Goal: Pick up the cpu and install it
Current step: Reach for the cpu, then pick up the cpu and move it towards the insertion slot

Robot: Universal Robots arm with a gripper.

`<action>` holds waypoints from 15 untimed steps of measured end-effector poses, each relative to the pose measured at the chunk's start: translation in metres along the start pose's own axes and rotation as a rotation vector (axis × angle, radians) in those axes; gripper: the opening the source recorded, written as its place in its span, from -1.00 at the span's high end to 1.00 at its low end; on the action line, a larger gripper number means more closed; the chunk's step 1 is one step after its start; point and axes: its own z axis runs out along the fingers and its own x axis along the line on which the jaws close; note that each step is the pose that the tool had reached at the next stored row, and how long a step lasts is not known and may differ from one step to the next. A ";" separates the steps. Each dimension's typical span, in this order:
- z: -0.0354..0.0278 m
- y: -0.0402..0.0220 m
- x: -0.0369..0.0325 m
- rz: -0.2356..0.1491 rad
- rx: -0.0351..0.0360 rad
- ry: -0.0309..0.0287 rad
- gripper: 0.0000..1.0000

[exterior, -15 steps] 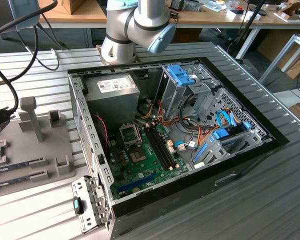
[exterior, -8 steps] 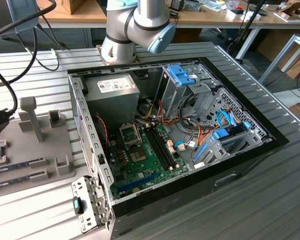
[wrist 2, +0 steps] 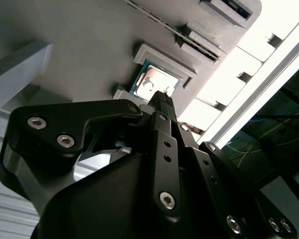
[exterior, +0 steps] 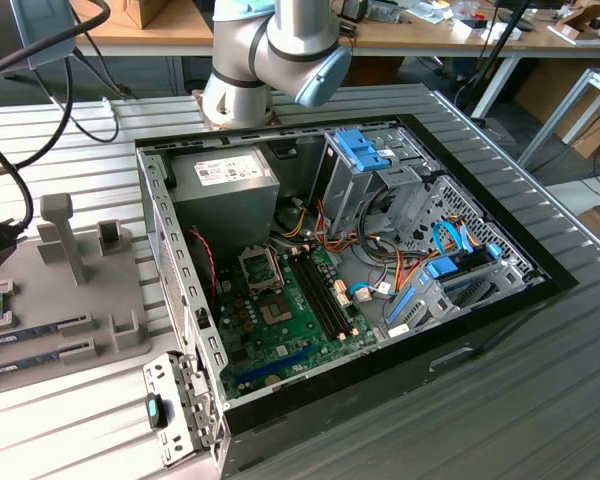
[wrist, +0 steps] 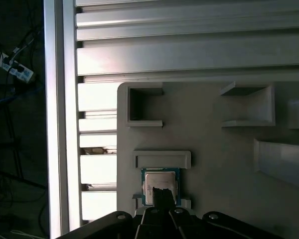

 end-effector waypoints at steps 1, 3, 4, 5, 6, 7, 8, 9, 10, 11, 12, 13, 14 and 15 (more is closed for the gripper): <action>0.0003 0.0000 0.0002 0.000 0.0001 0.0001 0.79; 0.0008 0.0000 0.0006 0.000 0.0000 0.0000 0.79; 0.0010 0.0000 0.0008 0.000 0.0000 0.0000 0.79; 0.0023 -0.0001 0.0017 0.000 0.0000 0.0000 0.79; 0.0044 -0.0002 0.0034 0.000 0.0000 0.0000 0.79; 0.0051 -0.0002 0.0043 0.000 0.0000 0.0001 0.79; 0.0062 -0.0003 0.0056 0.000 0.0001 0.0001 0.79; 0.0074 -0.0003 0.0059 0.000 0.0001 0.0002 0.79; 0.0076 -0.0002 0.0057 0.000 0.0000 0.0001 0.79; 0.0077 -0.0003 0.0056 0.000 0.0001 0.0002 0.79; 0.0079 -0.0003 0.0055 0.000 0.0001 0.0000 0.79; 0.0081 -0.0003 0.0055 0.000 0.0001 0.0000 0.79; 0.0081 -0.0003 0.0055 0.000 0.0000 0.0000 0.79; 0.0081 -0.0003 0.0055 0.000 0.0001 0.0001 0.79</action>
